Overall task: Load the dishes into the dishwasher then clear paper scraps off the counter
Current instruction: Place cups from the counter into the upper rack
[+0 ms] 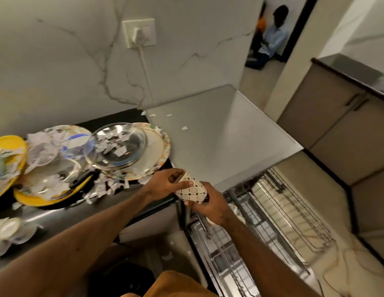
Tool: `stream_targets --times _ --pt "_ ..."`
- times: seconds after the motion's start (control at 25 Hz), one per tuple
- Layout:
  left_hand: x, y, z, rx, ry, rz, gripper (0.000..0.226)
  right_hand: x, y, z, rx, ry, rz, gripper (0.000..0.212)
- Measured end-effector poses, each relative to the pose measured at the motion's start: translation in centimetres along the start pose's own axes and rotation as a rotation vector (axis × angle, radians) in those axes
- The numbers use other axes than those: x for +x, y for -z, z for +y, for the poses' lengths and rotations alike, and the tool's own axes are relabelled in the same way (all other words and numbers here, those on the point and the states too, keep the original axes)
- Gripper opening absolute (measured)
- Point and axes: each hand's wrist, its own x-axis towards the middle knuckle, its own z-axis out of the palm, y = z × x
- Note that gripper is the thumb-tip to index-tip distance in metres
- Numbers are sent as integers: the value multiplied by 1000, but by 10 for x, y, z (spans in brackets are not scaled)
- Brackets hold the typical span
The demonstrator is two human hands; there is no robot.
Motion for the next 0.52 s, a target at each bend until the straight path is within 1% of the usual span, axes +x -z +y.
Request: stream_targets --times 0.08,0.12,0.2,0.24,0.28,0.32,0.4,0.44,0.52 --pt "22 -31 20 -26 27 -112 58 -18 32 20 21 -62 77 73" --pt "31 -45 30 23 16 -190 58 -28 47 29 14 -90 99 73" --pt "47 -69 43 221 -19 -367 70 -49 71 48 -34 -129 103 71" --pt "55 -79 48 317 -36 -429 77 -59 81 58 -61 -141 90 69" --pt "64 -89 50 413 -53 -457 80 -69 91 67 -86 -158 80 68" --pt "74 -97 49 516 -75 -458 75 -77 100 76 -103 -173 75 68" --pt "85 -110 44 752 -103 -423 51 -88 116 96 -170 -215 73 72" --pt "89 -115 41 812 -96 -403 56 -91 123 105 -218 -238 68 76" --pt "92 -122 36 818 -61 -386 77 -89 131 128 -365 -283 39 91"
